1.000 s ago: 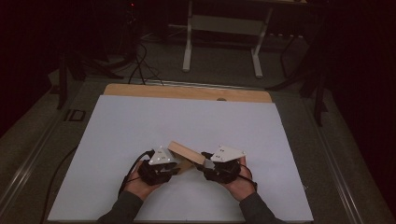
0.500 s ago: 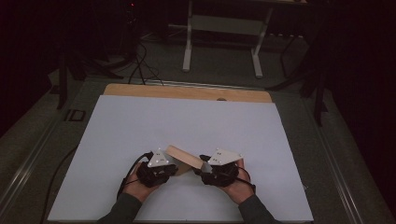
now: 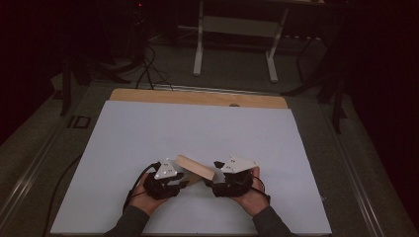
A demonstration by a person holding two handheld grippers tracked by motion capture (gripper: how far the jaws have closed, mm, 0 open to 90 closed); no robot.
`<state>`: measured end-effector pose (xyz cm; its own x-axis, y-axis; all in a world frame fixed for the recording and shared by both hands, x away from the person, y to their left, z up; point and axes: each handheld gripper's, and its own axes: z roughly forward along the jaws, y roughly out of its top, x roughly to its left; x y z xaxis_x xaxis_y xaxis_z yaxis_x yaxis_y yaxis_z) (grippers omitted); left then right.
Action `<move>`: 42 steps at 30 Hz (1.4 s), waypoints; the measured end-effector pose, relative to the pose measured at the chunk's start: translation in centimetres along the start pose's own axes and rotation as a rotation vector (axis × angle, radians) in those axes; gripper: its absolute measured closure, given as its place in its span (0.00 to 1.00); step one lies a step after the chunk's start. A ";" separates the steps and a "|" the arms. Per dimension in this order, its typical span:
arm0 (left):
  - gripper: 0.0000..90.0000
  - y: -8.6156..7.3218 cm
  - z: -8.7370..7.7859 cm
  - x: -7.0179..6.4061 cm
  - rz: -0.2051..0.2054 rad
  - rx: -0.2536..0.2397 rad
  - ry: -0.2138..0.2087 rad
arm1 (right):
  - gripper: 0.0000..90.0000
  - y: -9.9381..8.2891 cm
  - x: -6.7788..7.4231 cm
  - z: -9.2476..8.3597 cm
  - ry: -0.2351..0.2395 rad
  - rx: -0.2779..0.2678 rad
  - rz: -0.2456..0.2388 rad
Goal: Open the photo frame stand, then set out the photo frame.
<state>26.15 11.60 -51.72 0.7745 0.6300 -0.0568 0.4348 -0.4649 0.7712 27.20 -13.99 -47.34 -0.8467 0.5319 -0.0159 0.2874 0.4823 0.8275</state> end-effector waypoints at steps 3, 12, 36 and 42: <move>0.66 -0.1 -0.2 0.0 -0.001 -0.010 0.007 | 0.34 0.0 -0.2 -0.2 0.004 -0.003 0.003; 0.61 -0.5 -1.5 0.4 -0.015 -0.066 0.041 | 0.34 -0.3 -0.5 -0.6 0.020 0.005 0.006; 0.70 -0.6 -3.3 1.0 -0.064 -0.130 0.089 | 0.47 -1.0 -3.0 -5.2 0.073 -0.112 0.093; 0.77 -0.3 -2.9 0.9 -0.078 -0.128 0.095 | 0.77 -1.5 -3.8 -4.4 0.029 -0.076 0.129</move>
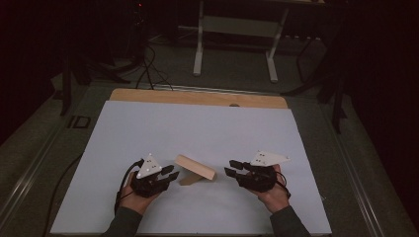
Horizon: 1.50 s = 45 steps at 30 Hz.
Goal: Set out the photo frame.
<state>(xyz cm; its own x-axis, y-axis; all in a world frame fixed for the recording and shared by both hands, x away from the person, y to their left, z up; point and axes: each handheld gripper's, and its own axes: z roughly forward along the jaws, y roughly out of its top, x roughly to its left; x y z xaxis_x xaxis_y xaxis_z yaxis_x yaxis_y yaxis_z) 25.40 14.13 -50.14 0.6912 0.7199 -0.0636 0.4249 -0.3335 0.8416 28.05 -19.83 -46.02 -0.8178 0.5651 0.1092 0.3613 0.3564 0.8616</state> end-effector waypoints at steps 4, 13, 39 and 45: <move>0.80 0.3 0.3 -0.4 0.022 0.007 0.004 | 0.95 -0.3 -0.1 1.2 -0.032 0.045 0.010; 0.96 0.6 1.2 -0.8 0.040 0.040 -0.001 | 1.00 -0.4 -0.1 4.1 -0.046 0.110 0.014; 0.99 1.2 3.6 -0.2 0.001 0.084 0.024 | 1.00 -0.8 0.0 5.5 -0.001 0.134 0.042; 1.00 1.2 4.0 0.2 -0.023 0.086 0.022 | 1.00 -0.9 0.3 5.7 0.015 0.148 0.033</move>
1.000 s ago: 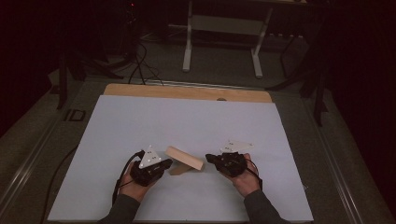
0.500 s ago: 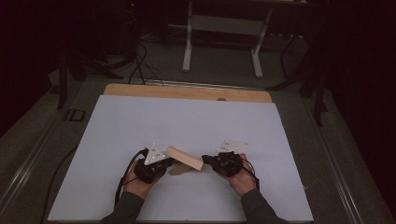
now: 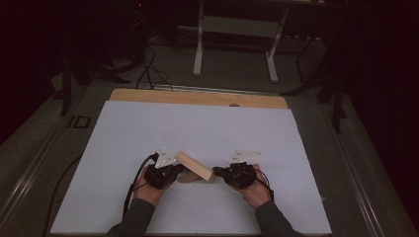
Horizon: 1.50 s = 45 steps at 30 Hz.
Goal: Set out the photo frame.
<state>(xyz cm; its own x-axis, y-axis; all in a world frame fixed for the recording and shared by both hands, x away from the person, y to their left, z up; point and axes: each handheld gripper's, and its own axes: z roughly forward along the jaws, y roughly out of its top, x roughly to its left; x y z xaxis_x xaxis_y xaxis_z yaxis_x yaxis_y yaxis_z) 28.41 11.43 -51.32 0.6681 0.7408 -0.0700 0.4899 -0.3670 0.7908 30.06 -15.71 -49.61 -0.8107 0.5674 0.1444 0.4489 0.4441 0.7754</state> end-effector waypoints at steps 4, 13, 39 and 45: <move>1.00 -0.1 0.5 0.2 -0.006 0.015 0.003 | 1.00 0.0 0.1 0.0 -0.002 0.005 -0.003; 1.00 0.4 1.1 0.7 -0.002 0.032 -0.001 | 1.00 -0.2 0.2 0.0 0.004 0.013 -0.008; 0.99 1.7 -1.0 1.0 -0.005 -0.020 -0.023 | 1.00 -0.4 1.1 0.2 0.012 0.030 -0.034; 0.99 1.9 -2.0 0.2 0.005 -0.029 -0.031 | 1.00 -0.3 1.2 0.2 0.006 0.033 -0.036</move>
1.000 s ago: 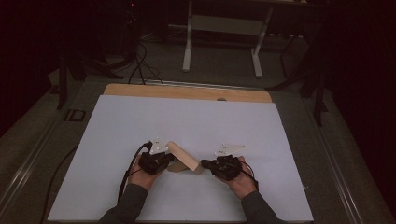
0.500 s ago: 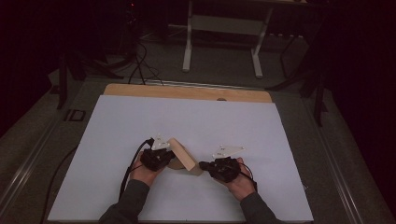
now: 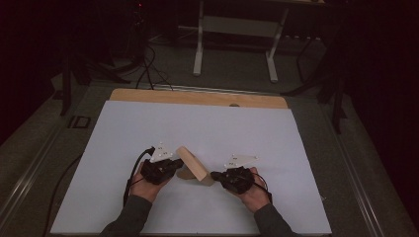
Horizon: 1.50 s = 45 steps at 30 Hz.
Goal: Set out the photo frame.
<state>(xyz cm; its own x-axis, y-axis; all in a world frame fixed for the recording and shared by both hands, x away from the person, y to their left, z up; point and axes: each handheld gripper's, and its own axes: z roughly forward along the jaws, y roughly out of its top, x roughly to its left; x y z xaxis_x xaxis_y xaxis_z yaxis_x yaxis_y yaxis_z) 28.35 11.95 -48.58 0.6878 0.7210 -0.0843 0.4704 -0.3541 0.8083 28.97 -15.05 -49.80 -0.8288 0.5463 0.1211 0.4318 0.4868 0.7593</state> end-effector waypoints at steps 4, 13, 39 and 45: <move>0.99 0.2 0.6 -0.1 0.003 0.018 0.005 | 1.00 0.0 0.1 0.0 0.004 0.001 -0.005; 1.00 0.5 1.7 0.4 -0.005 0.031 0.000 | 1.00 0.2 1.1 0.4 0.024 0.009 -0.034; 0.98 0.9 0.7 0.6 0.001 0.039 -0.013 | 0.99 0.3 2.4 1.0 0.042 0.035 -0.076; 0.99 0.1 -2.4 -0.1 -0.016 -0.002 -0.036 | 0.99 0.2 2.4 1.0 0.042 0.040 -0.082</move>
<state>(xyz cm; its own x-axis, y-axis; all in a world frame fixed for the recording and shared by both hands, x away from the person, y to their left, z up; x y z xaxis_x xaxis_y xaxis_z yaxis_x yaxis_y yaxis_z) 26.97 13.27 -47.04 0.6996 0.7047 -0.1182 0.4802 -0.3412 0.8081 27.45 -12.94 -49.98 -0.8760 0.4744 0.0871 0.3749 0.5561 0.7418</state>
